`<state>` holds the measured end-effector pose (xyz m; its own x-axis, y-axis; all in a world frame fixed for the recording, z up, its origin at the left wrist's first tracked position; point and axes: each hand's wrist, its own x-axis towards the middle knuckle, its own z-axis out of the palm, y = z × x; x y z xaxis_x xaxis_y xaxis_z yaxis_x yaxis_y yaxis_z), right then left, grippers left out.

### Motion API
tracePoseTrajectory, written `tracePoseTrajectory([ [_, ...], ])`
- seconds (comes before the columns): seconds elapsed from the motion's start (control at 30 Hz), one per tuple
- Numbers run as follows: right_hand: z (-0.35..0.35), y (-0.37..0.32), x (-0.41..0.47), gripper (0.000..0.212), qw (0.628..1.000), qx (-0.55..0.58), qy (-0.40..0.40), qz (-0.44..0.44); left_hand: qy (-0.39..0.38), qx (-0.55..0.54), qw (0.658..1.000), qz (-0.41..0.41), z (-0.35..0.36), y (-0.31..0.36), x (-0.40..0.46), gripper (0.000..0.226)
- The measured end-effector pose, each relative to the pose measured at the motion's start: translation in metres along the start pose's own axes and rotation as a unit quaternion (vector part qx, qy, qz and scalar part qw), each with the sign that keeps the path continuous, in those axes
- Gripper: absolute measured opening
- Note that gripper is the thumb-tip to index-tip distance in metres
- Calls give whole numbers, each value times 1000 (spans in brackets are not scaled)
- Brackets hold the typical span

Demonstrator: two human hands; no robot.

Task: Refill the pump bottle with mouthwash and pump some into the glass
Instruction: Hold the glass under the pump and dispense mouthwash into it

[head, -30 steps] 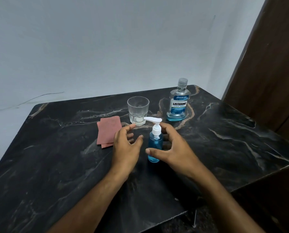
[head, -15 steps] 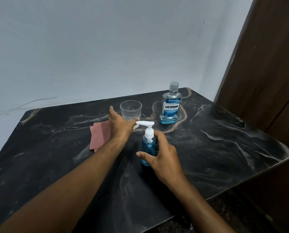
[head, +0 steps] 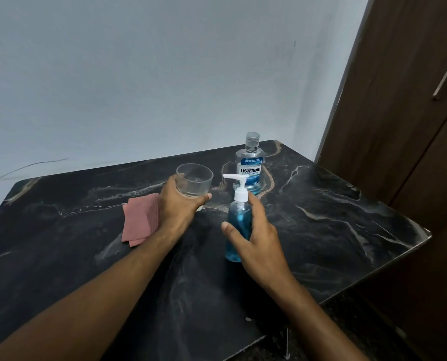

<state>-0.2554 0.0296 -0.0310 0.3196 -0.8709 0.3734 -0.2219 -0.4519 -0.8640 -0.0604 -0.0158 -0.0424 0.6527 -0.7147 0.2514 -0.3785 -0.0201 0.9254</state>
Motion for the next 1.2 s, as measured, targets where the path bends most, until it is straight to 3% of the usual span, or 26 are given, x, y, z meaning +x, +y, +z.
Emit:
tracePoseTrajectory([
  [0.1, -7, 2, 3, 91, 1000, 8, 19, -19, -31, -19, 998, 46, -18, 7, -26, 70],
  [0.2, -14, 0, 7, 106, 999, 21, 8, -36, -82, -5, 993, 80, -37, 13, -55, 84],
  [0.4, -23, -4, 8, 100, 999, -12, -19, -50, -128, 32, 983, 126, -56, 13, -92, 93],
  [0.63, -30, -6, 1, 110, 994, -78, -47, -56, -108, 17, 986, 127, -49, 2, -95, 90],
  [0.87, -26, -6, -4, 89, 992, -80, -44, -82, -82, 67, 976, 190, -42, -6, -100, 92],
  [1.0, -24, -1, -3, 105, 988, -119, -44, -87, -74, 64, 979, 181, -44, -8, -99, 93],
  [1.2, -26, 2, -1, 94, 983, -135, -75, -97, -80, 62, 982, 161, -46, -8, -98, 93],
])
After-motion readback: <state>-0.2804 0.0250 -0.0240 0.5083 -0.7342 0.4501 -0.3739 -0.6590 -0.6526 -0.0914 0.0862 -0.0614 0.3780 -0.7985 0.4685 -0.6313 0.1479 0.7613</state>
